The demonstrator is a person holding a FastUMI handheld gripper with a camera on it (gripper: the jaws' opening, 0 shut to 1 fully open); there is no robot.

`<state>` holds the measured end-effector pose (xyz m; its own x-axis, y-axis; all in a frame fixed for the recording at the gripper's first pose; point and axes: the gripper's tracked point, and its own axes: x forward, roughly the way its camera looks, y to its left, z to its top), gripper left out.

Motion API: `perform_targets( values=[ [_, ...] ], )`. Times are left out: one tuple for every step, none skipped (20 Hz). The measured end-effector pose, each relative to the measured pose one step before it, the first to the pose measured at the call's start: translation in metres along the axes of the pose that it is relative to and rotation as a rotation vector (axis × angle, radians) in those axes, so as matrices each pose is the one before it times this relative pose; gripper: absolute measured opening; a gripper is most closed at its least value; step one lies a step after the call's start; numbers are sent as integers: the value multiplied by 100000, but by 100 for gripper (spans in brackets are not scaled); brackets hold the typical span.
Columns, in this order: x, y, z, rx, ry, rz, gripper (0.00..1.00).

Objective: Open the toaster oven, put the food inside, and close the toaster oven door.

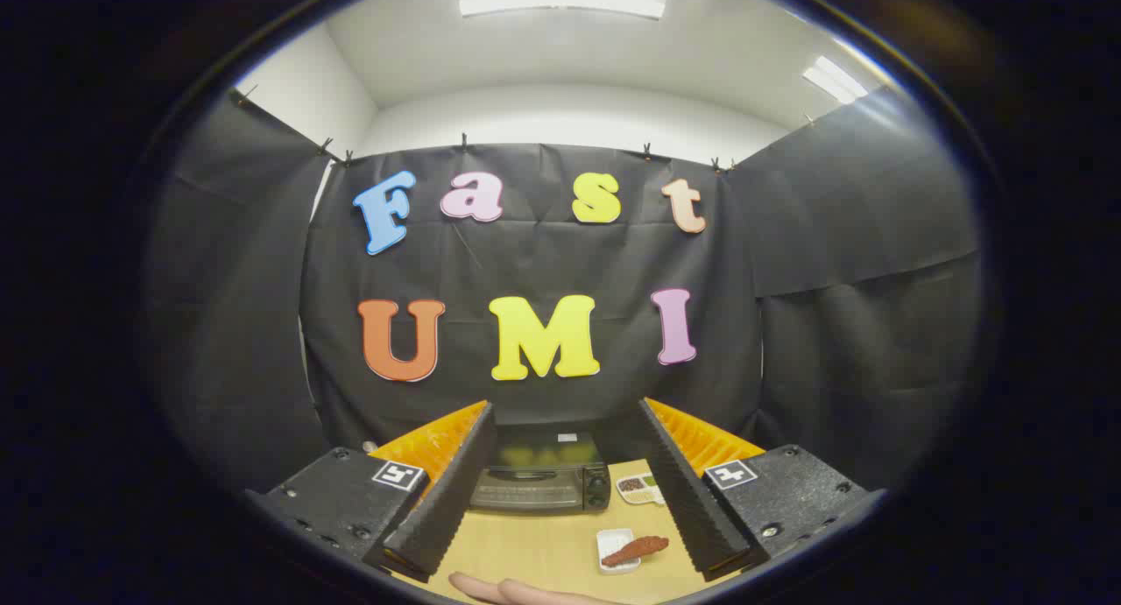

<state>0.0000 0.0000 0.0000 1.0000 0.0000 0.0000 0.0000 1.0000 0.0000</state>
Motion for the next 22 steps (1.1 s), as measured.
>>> perform_targets(
  values=[
    [91,-64,-44,-50,-90,-405,100],
    [132,-10,75,-128,-236,-459,100],
    [93,-46,-78,-166,-266,-379,100],
    [69,-3,-9,-297,2,-306,100],
    [99,93,-173,-305,295,75,100],
    [42,16,-116,-111,352,255,100],
    [157,33,-65,174,91,46,100],
    [128,-55,68,144,-158,44,100],
    [165,-14,-9,87,-349,203,100],
    [120,50,-20,-210,-202,459,100],
    [99,8,-68,-424,-232,172,100],
    [171,-48,11,-709,-301,-15,100],
    [191,-19,-4,-1059,-396,-98,100],
    [55,-135,17,-922,-698,-299,100],
    [264,74,59,-722,-1107,9,100],
    [338,94,48,-603,-968,37,100],
    [521,88,-200,-377,-712,229,100],
    [650,-2,-213,-61,-165,-396,100],
    [810,21,-386,140,-789,59,100],
    [969,164,-161,336,-1303,21,100],
    [1146,224,-518,299,-1023,-74,100],
    [1214,547,-589,-58,-699,1089,100]
  ],
)
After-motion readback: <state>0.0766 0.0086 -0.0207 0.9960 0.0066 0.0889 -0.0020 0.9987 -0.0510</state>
